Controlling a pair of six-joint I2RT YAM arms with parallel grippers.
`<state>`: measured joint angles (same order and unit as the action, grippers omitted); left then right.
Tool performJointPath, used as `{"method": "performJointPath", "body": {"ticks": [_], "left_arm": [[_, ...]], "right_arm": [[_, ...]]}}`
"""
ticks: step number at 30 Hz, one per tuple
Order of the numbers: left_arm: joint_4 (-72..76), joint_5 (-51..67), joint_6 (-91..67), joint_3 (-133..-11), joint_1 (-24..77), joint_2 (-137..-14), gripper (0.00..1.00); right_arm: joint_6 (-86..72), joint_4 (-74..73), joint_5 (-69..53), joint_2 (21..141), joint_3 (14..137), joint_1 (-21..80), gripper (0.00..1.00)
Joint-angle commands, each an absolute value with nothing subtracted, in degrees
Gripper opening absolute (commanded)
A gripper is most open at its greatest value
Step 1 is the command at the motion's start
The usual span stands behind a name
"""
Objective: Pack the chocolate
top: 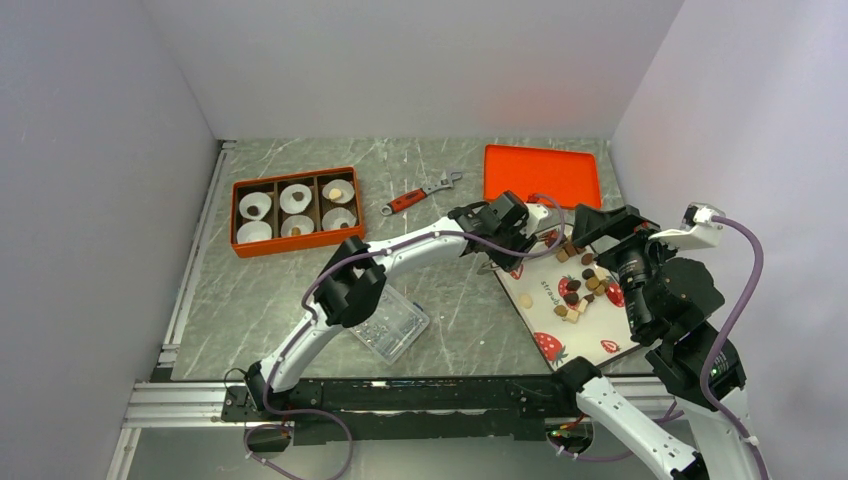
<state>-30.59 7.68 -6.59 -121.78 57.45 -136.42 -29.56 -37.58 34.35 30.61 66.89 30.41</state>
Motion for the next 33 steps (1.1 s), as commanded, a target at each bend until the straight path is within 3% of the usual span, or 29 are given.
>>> {"method": "performJointPath", "body": {"ticks": [1, 15, 33], "left_arm": [[-28.15, 8.53, -5.54, -124.76, 57.48, -136.39, 0.48], [-27.78, 8.57, -4.24, -121.47, 57.39, -131.42, 0.35], [-25.95, 7.3, -6.36, -112.46, 55.4, -118.65, 0.33]], "right_arm": [[-28.57, -37.59, 34.19, 30.8, 67.98, 30.32, 1.0], [-28.65, -36.84, 33.22, 31.69, 67.94, 30.32, 1.0], [-29.15, -36.01, 32.78, 31.85, 67.18, 30.32, 1.0]]}}
